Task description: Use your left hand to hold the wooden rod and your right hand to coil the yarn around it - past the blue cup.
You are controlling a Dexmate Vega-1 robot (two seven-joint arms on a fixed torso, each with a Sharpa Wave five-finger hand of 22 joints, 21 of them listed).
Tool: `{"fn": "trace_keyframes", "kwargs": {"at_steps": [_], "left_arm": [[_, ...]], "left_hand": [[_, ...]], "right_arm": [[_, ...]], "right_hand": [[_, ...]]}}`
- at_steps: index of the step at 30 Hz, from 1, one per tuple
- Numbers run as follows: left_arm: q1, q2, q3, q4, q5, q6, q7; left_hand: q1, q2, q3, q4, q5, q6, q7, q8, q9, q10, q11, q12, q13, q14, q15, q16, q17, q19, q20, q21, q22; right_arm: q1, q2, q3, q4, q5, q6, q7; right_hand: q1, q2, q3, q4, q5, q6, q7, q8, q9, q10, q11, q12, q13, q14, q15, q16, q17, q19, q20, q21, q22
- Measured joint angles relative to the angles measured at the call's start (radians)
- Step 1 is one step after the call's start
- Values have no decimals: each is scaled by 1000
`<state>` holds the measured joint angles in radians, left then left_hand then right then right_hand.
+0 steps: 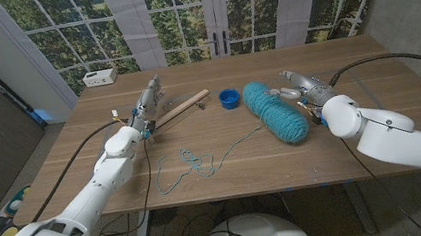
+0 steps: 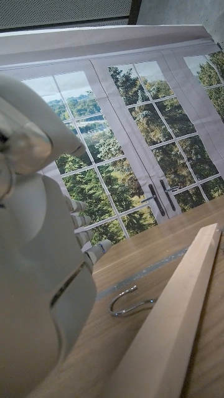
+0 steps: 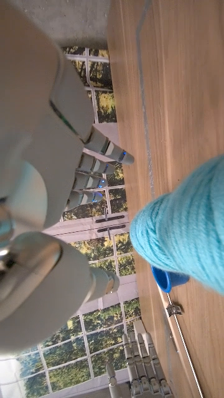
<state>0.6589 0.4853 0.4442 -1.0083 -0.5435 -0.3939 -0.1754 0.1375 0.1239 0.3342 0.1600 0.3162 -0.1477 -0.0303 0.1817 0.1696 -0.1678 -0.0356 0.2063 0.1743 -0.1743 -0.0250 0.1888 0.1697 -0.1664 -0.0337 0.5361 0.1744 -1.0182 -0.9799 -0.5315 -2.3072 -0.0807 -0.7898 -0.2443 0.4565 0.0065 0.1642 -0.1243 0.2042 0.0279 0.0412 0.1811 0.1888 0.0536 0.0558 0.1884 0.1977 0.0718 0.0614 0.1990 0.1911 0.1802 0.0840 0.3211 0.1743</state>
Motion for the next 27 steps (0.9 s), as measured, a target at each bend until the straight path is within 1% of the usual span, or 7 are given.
{"fn": "trace_keyframes", "kwargs": {"at_steps": [4, 5, 9, 10, 18, 20, 27], "left_arm": [[0, 0, 0, 0, -4, -11, -13], [-11, -6, 0, 24, -5, -12, -16], [-11, -6, 0, 24, -6, -18, -24], [-19, -9, -1, 40, -7, -19, -26], [-30, -13, -1, 59, -9, -27, -41], [-35, -16, -1, 69, -9, -28, -43], [-49, -25, -1, 97, -11, -32, -50]], "left_hand": [[0, 0, 0, 0, 0, 0, 0, 0, 0, 0, 0, 0, 0, 0, 0, 0, 0, 0, 0, 0, 0], [0, 0, 0, 0, 0, 0, 0, 0, 0, 0, 0, 0, 0, 0, 0, 0, 0, 0, 0, 0, 0], [0, 0, 0, 0, 0, 0, 0, 0, 0, 0, 0, 0, 0, 0, 0, 0, 0, 0, 0, -4, 0], [0, 0, 0, 0, 0, 0, 0, 0, 0, 0, 0, 0, 0, 0, 0, 0, 0, 0, 0, -4, 0], [0, 0, 0, 0, 0, 0, 0, 0, 0, 0, 0, 0, 0, 0, 0, 0, 0, 0, 0, -7, 0], [0, 0, 0, 0, 0, 0, 0, 0, 0, 0, 0, 0, 0, 0, 0, -4, 0, 0, 0, -7, 0], [0, 0, 0, 0, 0, 0, 0, 0, 0, 0, 0, 0, 0, 0, 0, -4, 0, 0, 0, -11, 0]], "right_arm": [[6, -9, -14, -35, 0, 0, 0], [8, -12, -18, -44, -2, -95, 10], [11, -19, -29, -67, -2, -95, 10], [12, -20, -32, -73, -2, -150, 11], [45, -33, -76, -113, 6, -221, 14], [60, -35, -94, -121, 10, -275, 23], [93, -38, -135, -132, 10, -352, 36]], "right_hand": [[-5, -8, -4, -4, 0, -17, -1, 0, 0, -18, -4, -4, 5, -8, -3, 0, 0, -13, 2, -8, 0], [-5, -8, -4, -4, 0, -22, 0, -1, 0, -18, -4, -4, 5, -12, -6, 0, 0, -13, 2, -8, 0], [-8, -21, -12, -4, 8, -43, -4, -4, 0, -30, -5, -4, 5, -19, -3, 0, 0, -18, 7, -16, 0], [-9, -22, -14, -3, 8, -47, -3, -4, 0, -33, -8, -4, 5, -19, -3, 0, 0, -18, 8, -16, 0], [-19, -41, -30, -2, 15, -66, 5, -4, 0, -56, -9, -4, 5, -30, -3, 0, 2, -23, 13, -23, 0], [-20, -41, -33, 1, 15, -70, 9, -4, 0, -63, -13, -4, 5, -27, -5, 0, 2, -15, 21, -23, 0], [-20, -41, -34, 2, 24, -88, 9, -4, 0, -87, -14, -8, 5, -24, -8, 0, 2, -14, 22, -28, 0]]}}
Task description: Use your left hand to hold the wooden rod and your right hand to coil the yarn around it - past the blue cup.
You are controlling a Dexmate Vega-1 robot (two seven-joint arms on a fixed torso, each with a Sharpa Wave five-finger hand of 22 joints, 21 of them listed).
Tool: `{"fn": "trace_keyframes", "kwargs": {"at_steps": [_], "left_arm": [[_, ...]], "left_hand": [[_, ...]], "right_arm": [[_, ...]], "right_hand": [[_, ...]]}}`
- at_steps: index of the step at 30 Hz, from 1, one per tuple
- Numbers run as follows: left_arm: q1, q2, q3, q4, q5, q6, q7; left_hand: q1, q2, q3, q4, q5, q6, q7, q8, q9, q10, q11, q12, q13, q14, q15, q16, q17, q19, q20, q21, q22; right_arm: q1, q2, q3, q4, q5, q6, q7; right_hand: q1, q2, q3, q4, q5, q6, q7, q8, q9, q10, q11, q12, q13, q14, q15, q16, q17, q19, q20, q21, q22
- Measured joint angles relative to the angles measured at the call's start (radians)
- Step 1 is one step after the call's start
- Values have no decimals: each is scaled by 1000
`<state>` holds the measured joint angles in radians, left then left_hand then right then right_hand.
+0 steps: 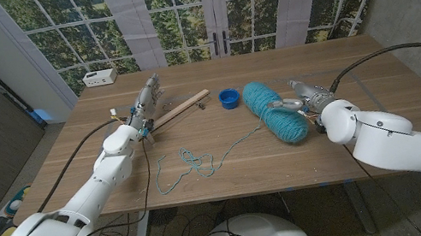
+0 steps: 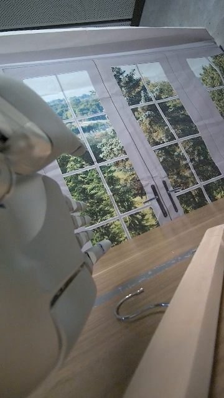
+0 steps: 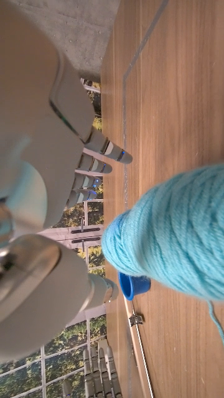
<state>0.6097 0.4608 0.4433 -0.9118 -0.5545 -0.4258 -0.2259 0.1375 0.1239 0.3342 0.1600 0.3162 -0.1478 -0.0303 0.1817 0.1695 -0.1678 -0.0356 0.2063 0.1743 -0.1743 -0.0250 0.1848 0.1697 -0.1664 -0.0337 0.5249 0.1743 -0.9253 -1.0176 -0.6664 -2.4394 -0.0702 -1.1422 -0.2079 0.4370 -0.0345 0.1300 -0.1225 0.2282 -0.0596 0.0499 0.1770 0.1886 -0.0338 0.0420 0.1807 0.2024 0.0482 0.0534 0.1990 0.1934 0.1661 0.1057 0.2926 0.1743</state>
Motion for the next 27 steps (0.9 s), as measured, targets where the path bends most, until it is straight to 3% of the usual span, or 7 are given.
{"fn": "trace_keyframes", "kwargs": {"at_steps": [2, 5, 9, 17, 19, 27], "left_arm": [[-2, -2, 0, 5, -1, -6, -6], [-5, -3, 0, 10, -2, -7, -7], [-6, -4, 0, 13, -5, -8, -11], [-6, -3, -1, 7, -6, -8, -11], [-3, -1, -2, 2, -6, -7, -9], [9, 6, -4, -18, -7, 2, -2]], "left_hand": [[0, 0, 2, -2, 0, 0, 0, 0, 0, 0, 0, 0, 0, 0, 0, 0, 0, 0, 0, 0, 0], [0, 0, 4, -4, 0, 0, 0, 0, 0, 0, 0, 0, 0, 0, 0, 0, 0, 4, 4, 0, 0], [0, 0, 4, -4, 0, 0, 0, 0, 0, 0, 0, 0, 0, 0, 0, 0, 0, 4, 4, -4, 0], [0, 0, 4, -4, 6, 5, 5, 0, 0, 0, 0, 0, 0, 0, 0, 0, 0, 8, -1, -4, 0], [0, 0, 4, -4, 6, 5, 5, 0, 0, 0, 0, 0, 0, 0, 0, 0, 0, 10, -2, -7, 0], [0, 0, 4, -4, 6, 5, 5, 0, 0, 0, 0, 0, 0, 0, 0, 0, 0, 10, -2, -7, 0]], "right_arm": [[46, 0, -54, -8, 0, -25, 7], [64, 2, -72, -10, 1, -64, 16], [126, 10, -136, -13, 11, -120, 24], [181, 13, -193, -15, 41, -193, 36], [236, 12, -247, -15, 54, -206, 42], [337, 0, -346, -8, 123, -234, 34]], "right_hand": [[4, -4, 0, 0, 9, -12, 1, 0, 0, -15, 15, 0, 0, 2, 13, 0, 0, -8, 7, -8, 0], [4, -4, -4, 4, 13, -23, 5, 0, 0, -30, 30, 0, 0, -2, 31, 0, 3, -20, 20, -15, 0], [4, -3, -8, 1, 16, -27, 9, 0, 0, -35, 28, 0, 0, -9, 38, 0, 5, -23, 23, -21, 0], [5, -13, -12, 5, 20, -27, 9, 4, 0, -42, 31, 0, -1, -18, 39, 0, 5, -23, 23, -27, 0], [5, -13, -16, 1, 23, -27, 9, 5, 0, -42, 31, 0, -2, -18, 39, 0, 5, -23, 23, -27, 0], [6, -21, -24, 1, 28, -33, 16, 8, 0, -42, 32, 4, -3, -24, 45, 0, 5, -23, 23, -27, 0]]}}
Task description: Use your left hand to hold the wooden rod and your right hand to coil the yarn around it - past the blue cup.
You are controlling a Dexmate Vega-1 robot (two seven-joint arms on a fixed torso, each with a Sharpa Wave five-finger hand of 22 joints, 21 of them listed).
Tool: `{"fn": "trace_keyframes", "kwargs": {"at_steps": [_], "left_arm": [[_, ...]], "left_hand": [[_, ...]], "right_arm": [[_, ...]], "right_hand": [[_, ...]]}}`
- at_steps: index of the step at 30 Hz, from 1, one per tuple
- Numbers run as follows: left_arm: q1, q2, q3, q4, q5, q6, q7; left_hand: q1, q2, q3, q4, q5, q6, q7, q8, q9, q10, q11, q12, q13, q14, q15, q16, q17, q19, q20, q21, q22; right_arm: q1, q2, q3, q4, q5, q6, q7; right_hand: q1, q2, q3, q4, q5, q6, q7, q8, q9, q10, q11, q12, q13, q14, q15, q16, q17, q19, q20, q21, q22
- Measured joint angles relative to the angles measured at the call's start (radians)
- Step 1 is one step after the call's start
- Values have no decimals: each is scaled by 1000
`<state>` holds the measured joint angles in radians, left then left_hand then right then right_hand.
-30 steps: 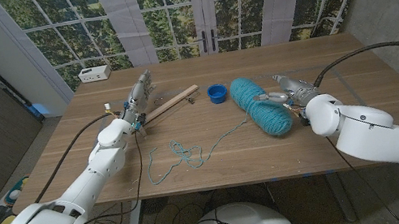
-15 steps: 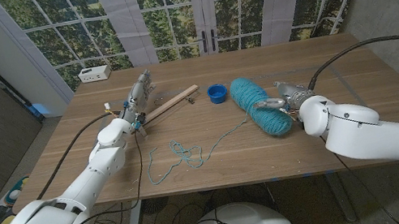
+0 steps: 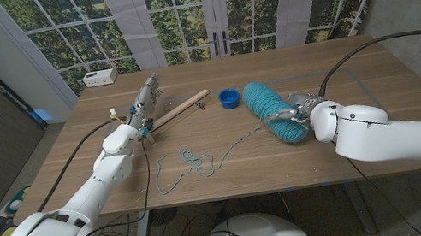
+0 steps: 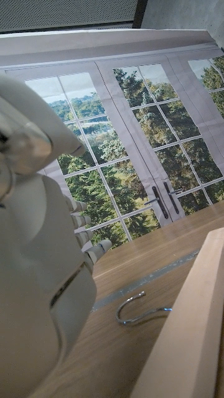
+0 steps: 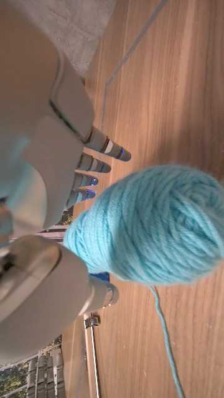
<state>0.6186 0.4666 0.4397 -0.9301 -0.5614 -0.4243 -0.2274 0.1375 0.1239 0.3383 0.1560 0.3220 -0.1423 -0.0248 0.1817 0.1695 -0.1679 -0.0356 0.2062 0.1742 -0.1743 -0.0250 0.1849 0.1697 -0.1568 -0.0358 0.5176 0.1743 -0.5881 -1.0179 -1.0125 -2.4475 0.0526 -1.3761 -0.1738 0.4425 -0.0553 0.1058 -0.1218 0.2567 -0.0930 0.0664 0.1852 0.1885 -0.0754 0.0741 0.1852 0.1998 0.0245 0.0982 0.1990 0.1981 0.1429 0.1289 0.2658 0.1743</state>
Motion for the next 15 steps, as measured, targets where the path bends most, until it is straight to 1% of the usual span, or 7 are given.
{"fn": "trace_keyframes", "kwargs": {"at_steps": [2, 5, 9, 11, 12, 14, 15], "left_arm": [[4, 3, -1, -9, 0, 2, 2], [12, 8, -2, -20, -1, 4, 6], [19, 13, -5, -33, -1, 11, 14], [26, 17, -6, -44, -2, 16, 19], [29, 20, -7, -49, -2, 16, 19], [31, 22, -8, -53, -2, 19, 22], [34, 25, -8, -59, -2, 21, 24]], "left_hand": [[0, 0, 0, 0, 0, 0, 0, 0, 0, 0, 0, 0, 0, 0, 0, 0, 0, 0, 0, 0, 0], [0, 0, 0, 0, 0, 0, 0, 0, 0, 0, 0, 0, 0, 0, 0, 0, 0, 0, 0, -4, 0], [0, 0, 0, 0, 0, 0, 0, 0, 0, 0, 0, 0, 0, 0, 0, 0, 0, 0, 0, -4, 0], [0, 0, 0, 0, 0, 0, 0, 0, 0, 0, 0, -1, 0, 0, 0, 0, 0, 0, 0, -4, 0], [0, 0, 0, 0, 0, 0, 0, 0, 0, 0, 0, -6, 0, 0, 0, 0, 0, 0, 0, -4, 0], [0, 0, 0, 0, 0, 0, 0, 0, 0, 0, 0, -8, 0, 0, 0, 0, 0, 0, 0, -5, 0], [0, 0, 0, 0, 0, 0, 0, 0, 0, 0, 0, -8, 0, 0, 0, 0, 0, 0, 0, -8, 0]], "right_arm": [[39, -4, -39, 8, 40, -4, -25], [71, -7, -71, 16, 106, -7, -77], [208, 13, -215, 91, 215, -13, -172], [266, 29, -278, 127, 275, -12, -229], [270, 30, -282, 128, 307, -13, -258], [346, 49, -365, 169, 367, -13, -318], [357, 51, -377, 174, 399, -13, -348]], "right_hand": [[7, -7, 0, 0, 6, 2, 13, 0, 0, 6, 20, 4, 0, 0, 0, 0, 0, 0, 0, 0, 0], [7, -7, -6, -1, 10, 0, 21, 0, 0, 18, 32, 7, 0, 0, 0, 0, 0, 3, 3, 0, 4], [12, -12, -6, -1, 10, 4, 25, 4, 0, 18, 32, 9, 0, 0, 0, 0, 0, 6, 6, 0, 5], [12, -12, -6, -1, 21, 4, 25, 5, 0, 28, 41, 13, 0, 8, 7, 4, 0, 21, 5, -3, 5], [12, -12, -7, -2, 21, 9, 31, 8, 0, 41, 43, 19, 0, 19, 7, 7, 0, 26, 0, -4, 5], [17, -17, -10, -5, 29, 19, 38, 15, 0, 60, 40, 23, 0, 28, -2, 10, 0, 37, -1, -4, 5], [22, -16, -10, -5, 29, 22, 35, 15, 0, 64, 36, 23, 0, 33, -7, 10, 0, 43, -7, -4, 5]]}}
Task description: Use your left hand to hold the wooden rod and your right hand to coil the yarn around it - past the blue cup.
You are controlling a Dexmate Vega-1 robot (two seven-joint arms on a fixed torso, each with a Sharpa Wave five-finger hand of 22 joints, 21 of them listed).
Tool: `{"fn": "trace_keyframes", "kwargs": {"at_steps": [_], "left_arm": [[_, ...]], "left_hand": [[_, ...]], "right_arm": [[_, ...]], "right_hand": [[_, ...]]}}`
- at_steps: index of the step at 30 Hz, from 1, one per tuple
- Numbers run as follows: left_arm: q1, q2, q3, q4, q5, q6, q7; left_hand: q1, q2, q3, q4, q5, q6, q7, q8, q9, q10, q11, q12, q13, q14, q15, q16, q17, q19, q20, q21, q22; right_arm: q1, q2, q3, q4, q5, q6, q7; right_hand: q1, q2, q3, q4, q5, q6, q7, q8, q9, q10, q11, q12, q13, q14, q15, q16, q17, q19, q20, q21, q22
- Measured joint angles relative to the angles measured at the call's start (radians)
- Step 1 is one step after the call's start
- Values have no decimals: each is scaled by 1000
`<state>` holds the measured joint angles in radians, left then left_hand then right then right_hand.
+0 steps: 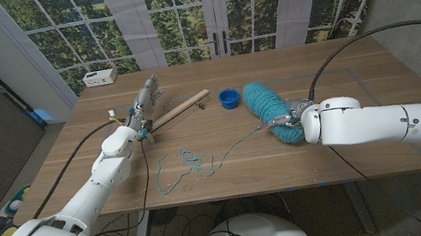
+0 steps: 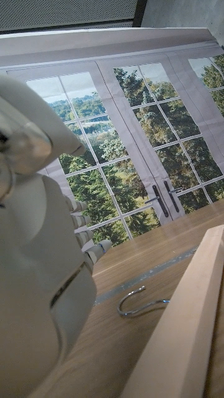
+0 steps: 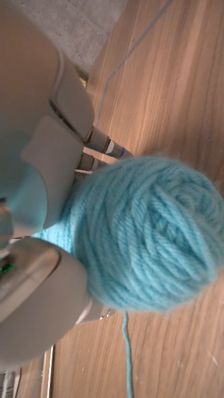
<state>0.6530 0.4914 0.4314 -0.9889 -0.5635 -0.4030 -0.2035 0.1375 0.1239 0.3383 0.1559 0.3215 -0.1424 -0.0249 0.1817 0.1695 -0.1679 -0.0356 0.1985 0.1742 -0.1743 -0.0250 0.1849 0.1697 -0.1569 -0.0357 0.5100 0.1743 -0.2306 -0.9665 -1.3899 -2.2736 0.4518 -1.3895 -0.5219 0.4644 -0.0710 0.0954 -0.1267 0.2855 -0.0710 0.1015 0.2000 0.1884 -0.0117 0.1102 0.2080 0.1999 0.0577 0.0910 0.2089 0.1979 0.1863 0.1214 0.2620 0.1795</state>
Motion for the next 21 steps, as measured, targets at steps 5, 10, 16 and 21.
{"fn": "trace_keyframes", "kwargs": {"at_steps": [5, 10, 16, 21], "left_arm": [[8, 7, -2, -14, 0, 4, 5], [10, 10, -3, -19, 0, 6, 6], [10, 10, -3, -20, 0, 7, 4], [9, 10, -2, -21, 1, 8, 4]], "left_hand": [[0, 0, 0, 0, 0, 0, 0, 0, 0, 0, 0, 0, 0, 0, 0, 0, 0, 0, 0, 0, 0], [0, 0, 0, 0, 0, 0, 0, 0, 0, 0, 0, 0, 0, 0, 0, 0, 0, 0, 0, -1, 0], [0, 0, 0, 0, 1, 0, 0, 0, 0, 4, 4, 0, 0, 0, 0, 0, 0, 0, 0, -4, 0], [-5, -5, 0, 0, 4, 0, 0, 0, 0, 4, 4, 0, 0, 0, 0, 0, 0, 0, 0, -4, 0]], "right_arm": [[157, 32, -137, 63, 171, -2, -163], [249, 44, -200, 87, 325, -4, -315], [290, 40, -233, 79, 521, -5, -469], [320, 39, -261, 80, 633, -5, -533]], "right_hand": [[66, 21, -4, -4, 43, 49, -1, 8, 0, 83, -25, 21, 1, 122, -65, 47, 8, 116, -28, 29, 5], [238, 126, 25, -22, 81, 268, -52, 71, 3, 346, -83, 91, 27, 437, -133, 198, 70, 354, -118, 135, 34], [425, 98, 145, -43, -5, 657, -20, 186, 7, 757, -86, 268, 86, 752, -109, 450, 214, 506, -173, 338, 132], [492, 31, 197, -39, -74, 762, 22, 210, 37, 847, -31, 378, 129, 817, -88, 553, 215, 486, -184, 424, 170]]}}
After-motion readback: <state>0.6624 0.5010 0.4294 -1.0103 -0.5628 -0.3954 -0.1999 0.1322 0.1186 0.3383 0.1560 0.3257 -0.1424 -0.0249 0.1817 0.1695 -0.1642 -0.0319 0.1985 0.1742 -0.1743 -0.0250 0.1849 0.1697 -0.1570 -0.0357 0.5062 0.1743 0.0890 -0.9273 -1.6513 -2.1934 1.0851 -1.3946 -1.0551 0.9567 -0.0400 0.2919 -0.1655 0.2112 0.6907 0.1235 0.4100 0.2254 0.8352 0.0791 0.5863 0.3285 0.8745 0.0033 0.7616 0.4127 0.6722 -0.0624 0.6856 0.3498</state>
